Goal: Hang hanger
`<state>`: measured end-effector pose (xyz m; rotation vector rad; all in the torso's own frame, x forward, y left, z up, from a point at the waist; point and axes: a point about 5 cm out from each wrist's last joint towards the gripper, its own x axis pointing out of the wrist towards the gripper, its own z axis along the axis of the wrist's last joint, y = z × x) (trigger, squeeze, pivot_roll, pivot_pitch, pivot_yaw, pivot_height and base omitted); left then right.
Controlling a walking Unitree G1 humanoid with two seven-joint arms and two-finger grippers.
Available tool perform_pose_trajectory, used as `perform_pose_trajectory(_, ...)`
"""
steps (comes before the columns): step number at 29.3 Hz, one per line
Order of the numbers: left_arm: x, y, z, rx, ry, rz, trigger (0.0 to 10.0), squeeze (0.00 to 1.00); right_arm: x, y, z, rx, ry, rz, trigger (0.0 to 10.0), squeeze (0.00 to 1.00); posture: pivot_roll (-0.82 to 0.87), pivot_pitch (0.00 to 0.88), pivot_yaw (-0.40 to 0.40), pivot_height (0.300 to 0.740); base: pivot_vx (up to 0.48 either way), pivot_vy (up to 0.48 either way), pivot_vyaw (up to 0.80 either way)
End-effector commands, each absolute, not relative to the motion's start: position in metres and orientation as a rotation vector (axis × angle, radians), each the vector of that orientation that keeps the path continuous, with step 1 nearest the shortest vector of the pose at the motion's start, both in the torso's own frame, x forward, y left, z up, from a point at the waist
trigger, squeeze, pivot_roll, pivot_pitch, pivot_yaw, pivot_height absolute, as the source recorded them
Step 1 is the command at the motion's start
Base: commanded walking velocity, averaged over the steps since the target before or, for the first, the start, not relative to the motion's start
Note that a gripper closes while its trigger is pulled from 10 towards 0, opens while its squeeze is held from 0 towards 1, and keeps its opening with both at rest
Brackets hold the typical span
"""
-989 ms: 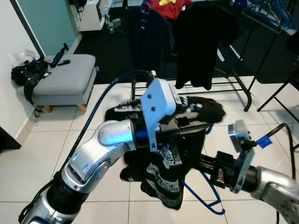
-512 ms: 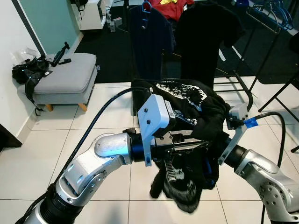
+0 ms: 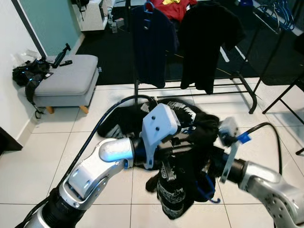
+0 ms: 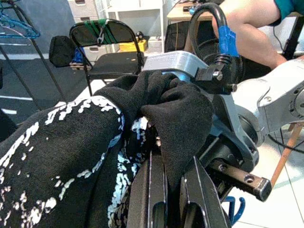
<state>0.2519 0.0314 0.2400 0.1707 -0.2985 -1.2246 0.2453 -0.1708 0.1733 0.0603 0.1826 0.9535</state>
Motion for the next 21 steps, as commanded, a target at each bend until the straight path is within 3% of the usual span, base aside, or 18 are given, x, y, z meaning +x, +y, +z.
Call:
perform_pose_trajectory(1, 0.255, 0.031, 0.246, 0.172, -0.328, -1.19, 10.0, 0.0, 0.239, -0.162, 0.173, 0.035, 0.19, 1.016, 10.0, 0.0, -0.01, 0.154, 0.06, 0.74, 0.0, 0.0, 0.0)
perform_pose_trajectory(7, 0.255, 0.028, 0.247, 0.151, -0.329, -1.174, 10.0, 0.0, 0.237, -0.163, 0.173, 0.013, 0.194, 1.02, 10.0, 0.0, -0.02, 0.153, 0.063, 0.74, 0.0, 0.0, 0.0)
perform_pose_trajectory(8, 0.255, 0.03, 0.245, 0.139, -0.313, -1.172, 10.0, 0.12, 0.238, -0.164, 0.174, 0.01, 0.185, 1.01, 10.0, 0.0, -0.02, 0.153, 0.063, 0.74, 0.0, 0.0, 0.0)
perform_pose_trajectory(9, 0.255, 0.034, 0.243, 0.118, -0.295, -1.172, 10.0, 1.0, 0.239, -0.165, 0.174, 0.007, 0.177, 1.0, 10.0, 0.0, -0.02, 0.153, 0.063, 0.74, 0.0, 0.0, 0.0)
perform_pose_trajectory(21, 0.26, 0.046, 0.233, 0.155, -0.239, -1.128, 10.0, 1.0, 0.24, -0.166, 0.177, 0.005, 0.157, 0.997, 10.0, 0.0, -0.02, 0.16, 0.064, 0.74, 0.0, 0.0, 0.0)
